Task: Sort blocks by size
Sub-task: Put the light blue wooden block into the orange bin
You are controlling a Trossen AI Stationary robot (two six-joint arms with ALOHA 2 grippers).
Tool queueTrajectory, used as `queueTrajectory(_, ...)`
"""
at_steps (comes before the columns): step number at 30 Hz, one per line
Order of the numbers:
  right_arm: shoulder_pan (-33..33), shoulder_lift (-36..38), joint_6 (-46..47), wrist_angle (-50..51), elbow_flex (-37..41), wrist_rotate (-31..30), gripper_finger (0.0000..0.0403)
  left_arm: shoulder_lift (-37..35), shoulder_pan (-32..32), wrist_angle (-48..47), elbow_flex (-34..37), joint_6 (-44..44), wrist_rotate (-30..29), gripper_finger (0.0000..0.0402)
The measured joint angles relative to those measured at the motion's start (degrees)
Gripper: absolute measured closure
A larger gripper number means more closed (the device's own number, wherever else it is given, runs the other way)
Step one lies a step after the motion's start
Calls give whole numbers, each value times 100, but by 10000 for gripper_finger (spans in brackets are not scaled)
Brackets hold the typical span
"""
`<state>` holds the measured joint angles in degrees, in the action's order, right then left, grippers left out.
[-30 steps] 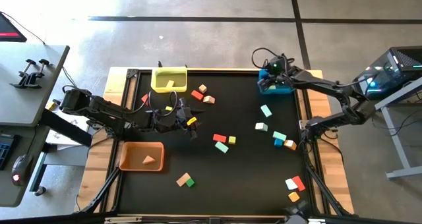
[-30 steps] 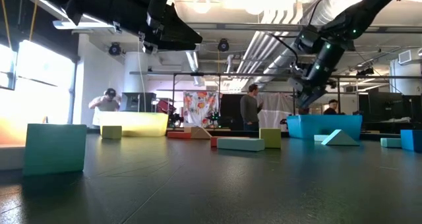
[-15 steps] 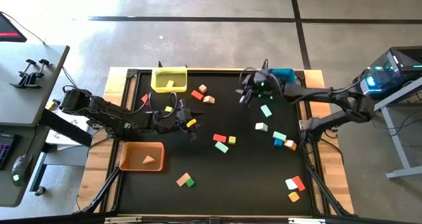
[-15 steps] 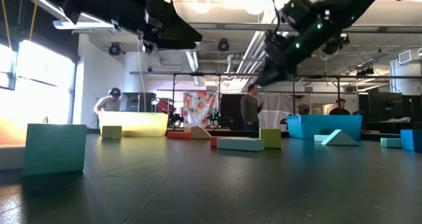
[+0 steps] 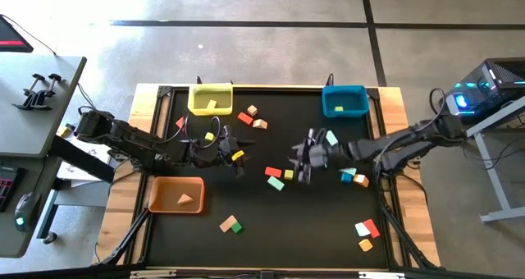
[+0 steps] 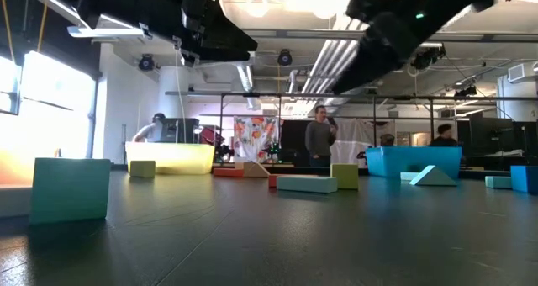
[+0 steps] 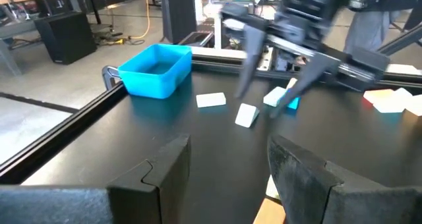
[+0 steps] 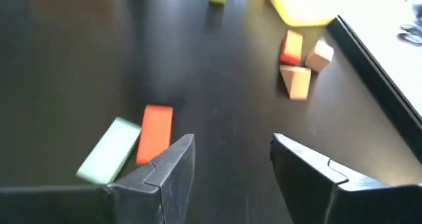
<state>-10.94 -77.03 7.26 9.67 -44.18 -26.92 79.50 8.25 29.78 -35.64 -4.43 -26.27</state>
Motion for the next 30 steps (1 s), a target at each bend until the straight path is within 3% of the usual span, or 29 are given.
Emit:
queueTrajectory(5,-714,153,1150,1246,2,-391,208,0,3,0,0,2,-1,213)
queueTrajectory(10,-947,436,2784,3150,2,529,208,-2,3,3,0,19,-3,213)
queueTrajectory(14,-951,479,3587,4074,5,1424,208,0,-6,7,0,59,-3,213)
queueTrajectory(17,-951,472,3707,4386,7,1826,208,0,-40,7,0,59,-3,213)
queueTrajectory(21,-890,470,3221,4371,7,1701,208,0,-43,7,0,59,-6,213)
queueTrajectory(27,-540,470,3015,4295,7,777,207,0,-43,3,0,59,-5,213)
queueTrajectory(30,-211,468,2837,4304,7,712,197,0,-43,2,0,60,-5,213)
